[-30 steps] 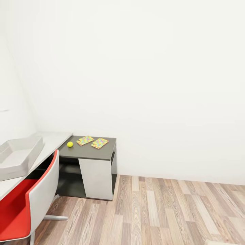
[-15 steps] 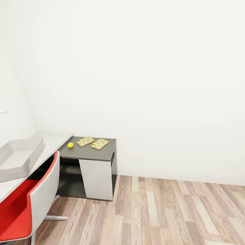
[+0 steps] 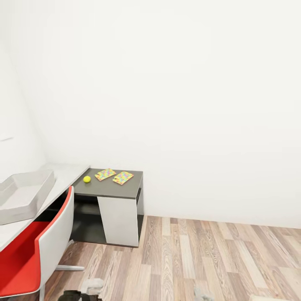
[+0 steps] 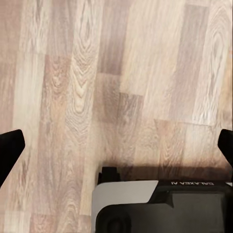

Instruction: Put all the toys in the child's room - the three board games (two on the bed and one on the table), the two jigsaw puzzles on the table, and the tennis ball on the table - inside the toy box on the table in the child's room.

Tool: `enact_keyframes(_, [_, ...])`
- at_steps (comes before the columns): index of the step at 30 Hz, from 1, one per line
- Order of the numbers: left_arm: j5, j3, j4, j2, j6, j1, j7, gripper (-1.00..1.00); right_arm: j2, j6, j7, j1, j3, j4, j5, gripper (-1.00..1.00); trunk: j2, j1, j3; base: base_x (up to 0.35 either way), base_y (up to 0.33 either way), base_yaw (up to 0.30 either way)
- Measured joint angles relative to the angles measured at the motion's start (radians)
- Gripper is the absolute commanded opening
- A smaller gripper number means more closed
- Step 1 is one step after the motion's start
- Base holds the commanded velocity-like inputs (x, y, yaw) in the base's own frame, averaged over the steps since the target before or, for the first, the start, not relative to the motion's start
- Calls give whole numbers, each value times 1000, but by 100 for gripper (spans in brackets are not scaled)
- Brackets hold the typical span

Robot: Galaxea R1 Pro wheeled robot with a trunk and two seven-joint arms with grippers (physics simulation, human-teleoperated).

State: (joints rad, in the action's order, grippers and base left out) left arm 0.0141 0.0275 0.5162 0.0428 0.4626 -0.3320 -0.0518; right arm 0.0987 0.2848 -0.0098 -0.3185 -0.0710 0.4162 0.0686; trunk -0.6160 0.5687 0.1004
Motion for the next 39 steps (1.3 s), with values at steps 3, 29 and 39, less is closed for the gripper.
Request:
enact_keyframes(3, [0, 0, 57, -1, 32, -4, -25, 100, 3, 32, -7, -23, -16, 30, 0, 100, 21, -12, -9, 0, 0, 0])
enact_keyframes(29, [-5, 65, -4, 3, -155, -25, -54, 100, 16, -8, -53, -24, -26, 167, -1, 100, 203, -111, -90, 0, 0, 0])
enact_keyframes(39, [-3, 62, -26, 4, -213, -26, -59, 100, 14, -22, -53, -26, -32, 167, 2, 100, 217, -119, -96, 0, 0, -34])
